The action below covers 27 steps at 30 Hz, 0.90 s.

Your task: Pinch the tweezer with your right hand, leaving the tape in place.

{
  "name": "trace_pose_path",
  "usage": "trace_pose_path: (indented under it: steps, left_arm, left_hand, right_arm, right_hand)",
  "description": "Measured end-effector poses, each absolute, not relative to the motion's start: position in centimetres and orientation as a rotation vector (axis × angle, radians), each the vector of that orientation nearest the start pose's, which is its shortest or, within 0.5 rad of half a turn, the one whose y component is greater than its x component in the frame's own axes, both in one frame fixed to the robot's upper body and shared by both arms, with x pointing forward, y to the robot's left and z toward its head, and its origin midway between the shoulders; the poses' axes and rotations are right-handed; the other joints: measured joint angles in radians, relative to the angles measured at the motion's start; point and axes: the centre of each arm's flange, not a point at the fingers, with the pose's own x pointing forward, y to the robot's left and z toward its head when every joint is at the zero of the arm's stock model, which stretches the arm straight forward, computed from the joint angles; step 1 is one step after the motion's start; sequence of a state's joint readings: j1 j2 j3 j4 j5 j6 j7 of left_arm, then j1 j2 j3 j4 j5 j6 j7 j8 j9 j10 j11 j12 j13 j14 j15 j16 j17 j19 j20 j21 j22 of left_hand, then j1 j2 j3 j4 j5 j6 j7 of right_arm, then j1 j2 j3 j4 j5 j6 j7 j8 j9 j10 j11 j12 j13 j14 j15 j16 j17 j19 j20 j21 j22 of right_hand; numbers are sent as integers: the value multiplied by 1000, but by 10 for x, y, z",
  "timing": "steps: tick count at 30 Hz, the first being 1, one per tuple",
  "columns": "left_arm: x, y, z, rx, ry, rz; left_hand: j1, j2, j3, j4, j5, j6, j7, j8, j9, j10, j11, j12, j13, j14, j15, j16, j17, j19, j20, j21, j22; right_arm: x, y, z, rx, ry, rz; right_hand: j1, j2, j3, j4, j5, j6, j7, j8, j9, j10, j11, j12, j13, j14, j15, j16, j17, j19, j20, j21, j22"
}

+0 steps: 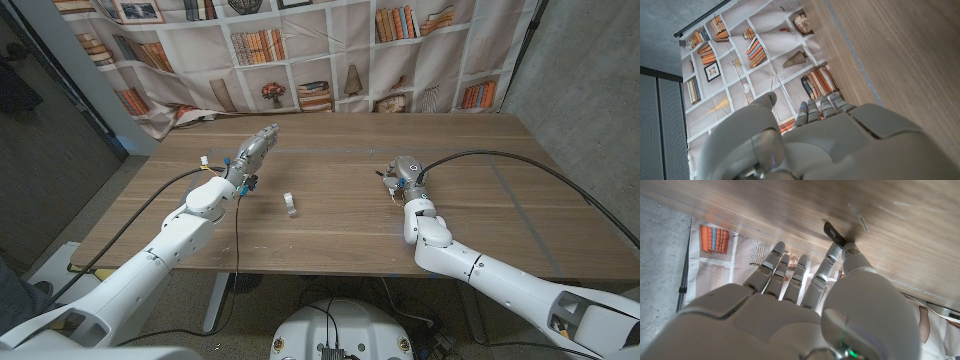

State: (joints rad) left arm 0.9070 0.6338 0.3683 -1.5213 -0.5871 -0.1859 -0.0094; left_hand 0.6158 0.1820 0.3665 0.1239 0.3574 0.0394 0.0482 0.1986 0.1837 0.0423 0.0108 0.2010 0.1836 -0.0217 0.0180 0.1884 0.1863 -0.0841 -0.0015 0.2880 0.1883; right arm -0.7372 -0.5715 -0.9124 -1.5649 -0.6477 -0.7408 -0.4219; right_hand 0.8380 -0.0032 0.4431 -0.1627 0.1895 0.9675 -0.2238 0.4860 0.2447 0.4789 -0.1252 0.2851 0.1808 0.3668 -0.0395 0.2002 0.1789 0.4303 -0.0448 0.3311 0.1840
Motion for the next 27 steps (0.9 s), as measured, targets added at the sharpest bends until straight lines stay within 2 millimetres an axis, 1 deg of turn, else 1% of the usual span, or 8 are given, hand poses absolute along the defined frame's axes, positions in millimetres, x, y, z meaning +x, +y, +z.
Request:
trace_pose_path:
  steps: [2,4,11,16,17,22,25,27]
  left_arm:
    - [619,280,-10,122,-591,-264]
    - [620,280,-11,121,-590,-264]
    - [621,281,-11,120,-588,-262]
    - [621,281,-11,120,-588,-261]
    - [621,280,-10,121,-591,-264]
    - [622,280,-9,122,-591,-265]
    - [623,280,-9,122,-592,-266]
    - [623,280,-8,123,-592,-267]
  left_hand:
    - [0,0,8,0,-3,0,0,0,0,0,0,0,0,0,0,0,0,0,0,0,0]
    - [0,0,8,0,-3,0,0,0,0,0,0,0,0,0,0,0,0,0,0,0,0]
    - [0,0,8,0,-2,0,0,0,0,0,0,0,0,0,0,0,0,0,0,0,0]
    - [0,0,15,1,-2,0,0,0,0,0,0,0,0,0,0,0,0,0,0,-4,0]
    - [0,0,15,1,-2,0,0,0,0,0,0,0,0,0,0,0,0,0,0,-4,0]
    - [0,0,15,1,-6,0,0,0,0,0,0,0,0,0,0,0,0,0,0,-4,0]
    - [0,0,17,0,-6,0,0,0,0,0,0,0,0,0,0,0,0,0,0,-4,0]
    - [0,0,18,-1,-6,0,0,0,0,0,0,0,0,1,-1,0,0,0,0,-4,0]
  right_arm:
    - [632,-189,-79,-1444,-423,-463]
    - [632,-189,-80,-1444,-423,-466]
    - [631,-190,-79,-1441,-431,-476]
    - [630,-190,-77,-1439,-443,-490]
    - [626,-194,-70,-1424,-455,-505]
    - [621,-195,-63,-1410,-482,-528]
    - [620,-195,-62,-1410,-489,-536]
    - [616,-196,-56,-1399,-506,-549]
  right_hand:
    - [0,0,0,0,0,5,2,0,0,4,1,0,0,2,-2,0,0,0,0,0,0]
    - [4,4,0,0,0,8,2,0,0,4,1,0,0,6,2,0,0,0,0,0,0]
    - [4,4,0,0,0,17,1,14,-1,8,-2,0,0,8,2,0,0,0,0,0,0]
    - [4,4,0,0,0,17,1,14,-3,8,-2,0,0,8,2,0,2,0,0,0,5]
    - [4,4,0,0,0,17,1,14,-4,8,-2,0,0,8,2,0,4,0,0,0,5]
    - [4,4,0,0,0,17,1,13,-4,8,-2,0,0,12,-2,0,5,0,0,0,5]
    - [4,4,0,0,0,17,1,8,-4,8,-2,0,0,12,-2,0,5,0,0,0,5]
    - [4,4,0,0,0,17,1,8,-5,8,-2,0,0,12,-2,0,5,0,0,0,5]
